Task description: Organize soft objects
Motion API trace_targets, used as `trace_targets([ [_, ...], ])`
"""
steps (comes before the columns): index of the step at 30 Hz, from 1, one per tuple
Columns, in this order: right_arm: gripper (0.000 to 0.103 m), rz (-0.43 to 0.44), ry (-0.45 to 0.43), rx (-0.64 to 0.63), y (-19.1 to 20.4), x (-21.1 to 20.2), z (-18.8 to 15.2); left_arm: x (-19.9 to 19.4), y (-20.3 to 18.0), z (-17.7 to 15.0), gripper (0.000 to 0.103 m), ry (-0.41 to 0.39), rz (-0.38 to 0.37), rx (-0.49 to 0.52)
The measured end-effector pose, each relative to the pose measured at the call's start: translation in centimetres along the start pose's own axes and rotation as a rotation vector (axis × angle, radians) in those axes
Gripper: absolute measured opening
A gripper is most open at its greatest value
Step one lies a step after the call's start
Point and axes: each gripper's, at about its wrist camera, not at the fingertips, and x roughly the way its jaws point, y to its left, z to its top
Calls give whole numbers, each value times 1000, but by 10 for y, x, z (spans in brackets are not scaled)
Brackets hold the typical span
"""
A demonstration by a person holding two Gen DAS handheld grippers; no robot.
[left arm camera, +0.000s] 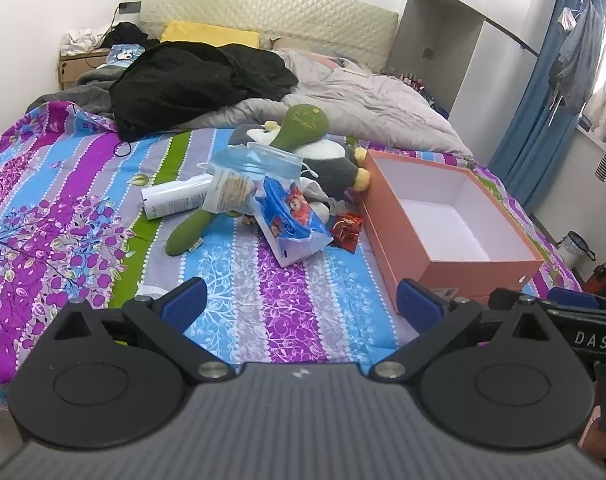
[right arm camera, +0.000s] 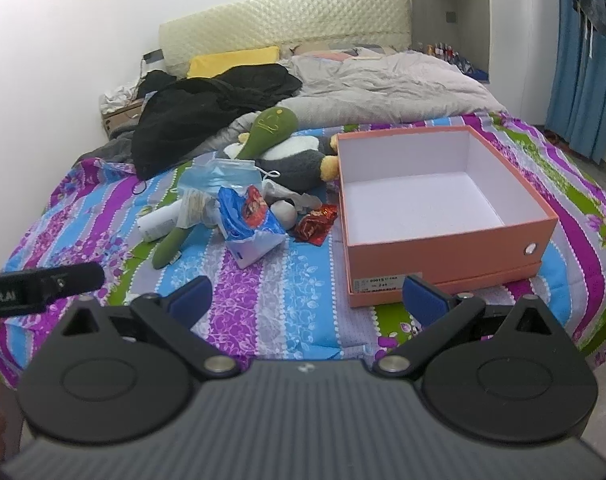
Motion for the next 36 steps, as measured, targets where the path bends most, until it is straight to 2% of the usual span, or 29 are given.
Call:
trace_targets([
  [9,103,-20,0,13,-2,1,-1,7,-3,-2,102,15,-12,16],
  [19,102,43,22,79,-12,6,-6,19,-12,-4,102,37,-48,70],
  [29,99,-6,11,76,-17,6,-9,26,-15,-2,102,43,-55,91],
  [35,98,-1,2,79,-18,6,-7,27,-16,-3,102,32,-45,115],
  [36,96,2,4,82,-19,7,-7,27,-17,-3,102,31,-44,119],
])
